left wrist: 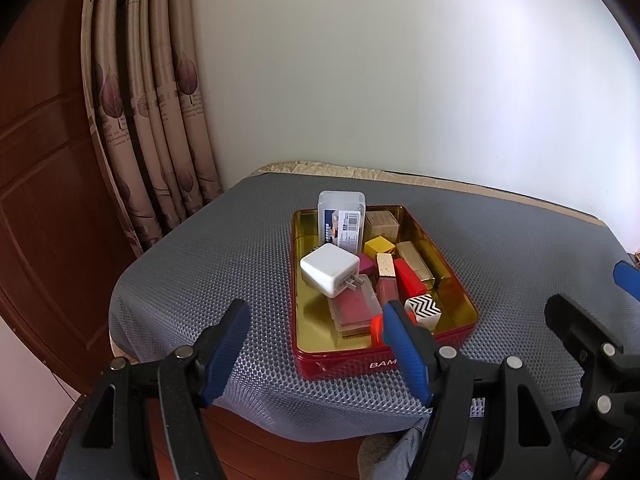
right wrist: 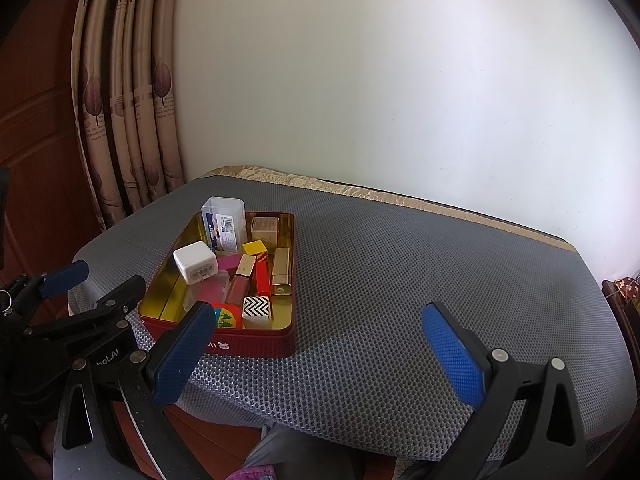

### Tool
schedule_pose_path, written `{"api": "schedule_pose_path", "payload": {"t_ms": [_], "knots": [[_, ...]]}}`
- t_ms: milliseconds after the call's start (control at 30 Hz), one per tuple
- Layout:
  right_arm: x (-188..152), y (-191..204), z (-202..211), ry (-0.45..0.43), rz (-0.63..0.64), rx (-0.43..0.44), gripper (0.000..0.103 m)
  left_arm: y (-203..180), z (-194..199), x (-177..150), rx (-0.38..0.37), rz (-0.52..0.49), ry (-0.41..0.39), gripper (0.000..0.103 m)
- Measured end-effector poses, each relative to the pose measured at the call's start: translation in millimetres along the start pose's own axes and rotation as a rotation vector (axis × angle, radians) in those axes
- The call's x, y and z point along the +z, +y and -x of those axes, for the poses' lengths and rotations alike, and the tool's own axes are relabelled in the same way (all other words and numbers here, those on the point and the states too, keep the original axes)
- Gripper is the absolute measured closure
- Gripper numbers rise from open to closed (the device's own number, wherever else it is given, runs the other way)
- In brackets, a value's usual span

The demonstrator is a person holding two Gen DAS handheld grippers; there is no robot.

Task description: Organize rigid objects

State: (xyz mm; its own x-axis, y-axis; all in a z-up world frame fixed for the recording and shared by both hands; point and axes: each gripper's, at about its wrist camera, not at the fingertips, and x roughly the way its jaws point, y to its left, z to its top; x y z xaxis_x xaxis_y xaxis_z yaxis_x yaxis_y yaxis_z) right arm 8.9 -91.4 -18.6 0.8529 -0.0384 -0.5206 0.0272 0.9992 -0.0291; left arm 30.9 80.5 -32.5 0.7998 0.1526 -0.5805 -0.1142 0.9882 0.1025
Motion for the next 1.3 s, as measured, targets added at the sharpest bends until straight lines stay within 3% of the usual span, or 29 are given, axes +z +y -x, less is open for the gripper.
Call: {"api": "schedule_pose_path", "payload": {"t_ms": [1300], "knots": [[0.1,0.7,0.9,0.004,0.001,0.004,0.0,-3.1,-3.9,-1.5,0.0,-0.01,0.018,0.032]]}}
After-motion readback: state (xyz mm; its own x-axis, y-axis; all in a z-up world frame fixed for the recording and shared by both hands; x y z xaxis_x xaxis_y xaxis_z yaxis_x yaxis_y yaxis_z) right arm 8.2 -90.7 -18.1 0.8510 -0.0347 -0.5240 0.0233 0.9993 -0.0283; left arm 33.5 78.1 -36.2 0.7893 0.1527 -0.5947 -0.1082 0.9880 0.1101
